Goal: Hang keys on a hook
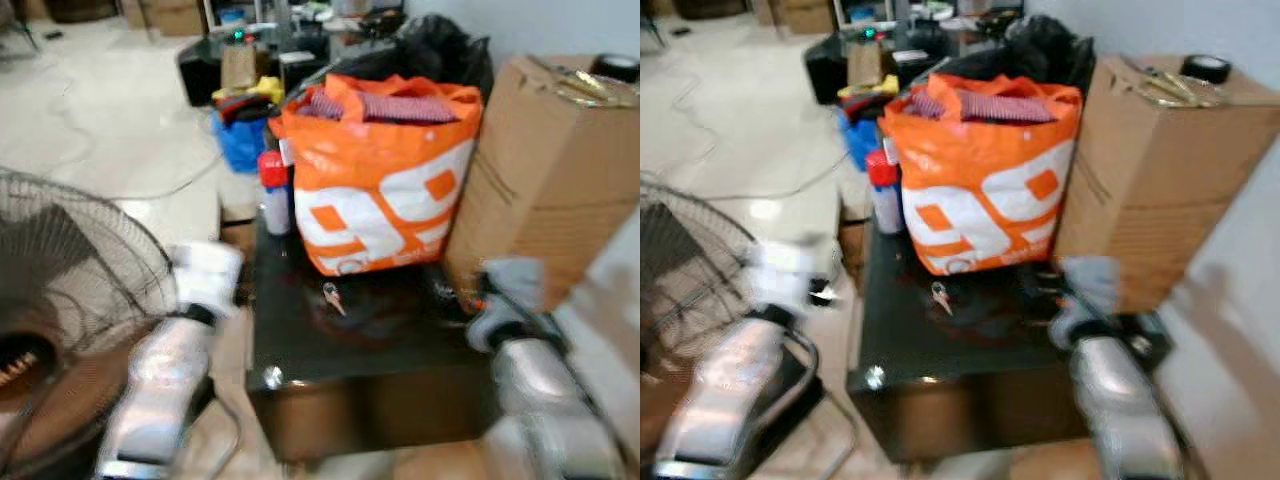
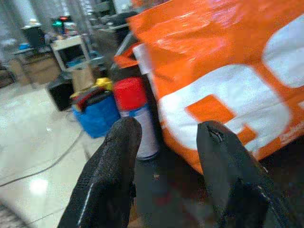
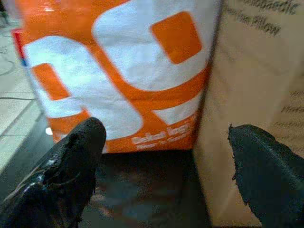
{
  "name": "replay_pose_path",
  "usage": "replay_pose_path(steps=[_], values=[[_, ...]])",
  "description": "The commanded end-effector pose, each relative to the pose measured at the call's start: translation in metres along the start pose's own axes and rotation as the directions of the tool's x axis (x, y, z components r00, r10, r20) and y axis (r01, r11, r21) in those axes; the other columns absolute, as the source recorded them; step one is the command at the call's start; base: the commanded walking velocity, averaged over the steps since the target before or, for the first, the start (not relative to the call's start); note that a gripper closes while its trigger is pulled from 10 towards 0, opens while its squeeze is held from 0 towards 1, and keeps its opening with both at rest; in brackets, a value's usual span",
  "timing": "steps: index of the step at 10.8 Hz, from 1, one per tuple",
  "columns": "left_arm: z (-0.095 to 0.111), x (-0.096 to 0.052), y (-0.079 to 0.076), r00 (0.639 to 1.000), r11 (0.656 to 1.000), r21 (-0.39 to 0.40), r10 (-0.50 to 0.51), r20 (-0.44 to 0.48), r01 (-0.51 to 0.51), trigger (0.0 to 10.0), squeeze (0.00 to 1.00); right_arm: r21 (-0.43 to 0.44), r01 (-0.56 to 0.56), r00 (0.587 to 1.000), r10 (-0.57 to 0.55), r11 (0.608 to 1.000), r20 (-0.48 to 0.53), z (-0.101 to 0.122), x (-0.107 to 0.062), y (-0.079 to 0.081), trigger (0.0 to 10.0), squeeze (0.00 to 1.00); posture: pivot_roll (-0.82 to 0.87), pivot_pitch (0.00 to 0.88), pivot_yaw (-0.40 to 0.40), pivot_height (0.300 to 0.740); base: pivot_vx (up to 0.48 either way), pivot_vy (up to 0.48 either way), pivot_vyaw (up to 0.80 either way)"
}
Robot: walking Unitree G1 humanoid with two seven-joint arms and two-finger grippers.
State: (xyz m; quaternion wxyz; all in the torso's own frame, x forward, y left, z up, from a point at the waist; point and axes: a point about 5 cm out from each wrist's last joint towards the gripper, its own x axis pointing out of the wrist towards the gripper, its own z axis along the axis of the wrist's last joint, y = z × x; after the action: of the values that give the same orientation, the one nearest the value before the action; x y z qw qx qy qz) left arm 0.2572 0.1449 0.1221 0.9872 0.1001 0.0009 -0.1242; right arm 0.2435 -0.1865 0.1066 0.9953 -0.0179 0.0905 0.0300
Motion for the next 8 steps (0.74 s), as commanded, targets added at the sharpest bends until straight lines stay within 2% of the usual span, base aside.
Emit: replay_pose_path(steps=[1, 7, 8], values=[[0.0007, -0.0019, 0.0118, 0.999, 0.999, 0.026, 0.033, 0.001, -0.033, 10.0, 0.00, 0.005, -0.032, 0.999, 0.032, 0.999, 0.032, 0.0059, 0.0025, 0.0084, 10.0, 0.00, -0.03, 0.000, 0.029, 0.740, 0.322, 0.000, 0.00], [0.0008, -0.0014, 0.0112, 1.000, 0.999, 0.027, 0.030, 0.002, -0.030, 10.0, 0.00, -0.006, -0.048, 0.998, 0.048, 0.999, 0.028, 0.0053, 0.0039, 0.0104, 10.0, 0.00, -0.03, 0.000, 0.027, 0.740, 0.324, 0.000, 0.00], [-0.0001, -0.0012, 0.0108, 1.000, 0.999, 0.024, 0.028, -0.006, -0.028, 10.0, 0.00, -0.010, -0.076, 0.997, 0.076, 0.997, 0.018, 0.0042, 0.0048, 0.0120, 10.0, 0.00, -0.03, 0.000, 0.028, 0.740, 0.000, 0.000, 0.00]])
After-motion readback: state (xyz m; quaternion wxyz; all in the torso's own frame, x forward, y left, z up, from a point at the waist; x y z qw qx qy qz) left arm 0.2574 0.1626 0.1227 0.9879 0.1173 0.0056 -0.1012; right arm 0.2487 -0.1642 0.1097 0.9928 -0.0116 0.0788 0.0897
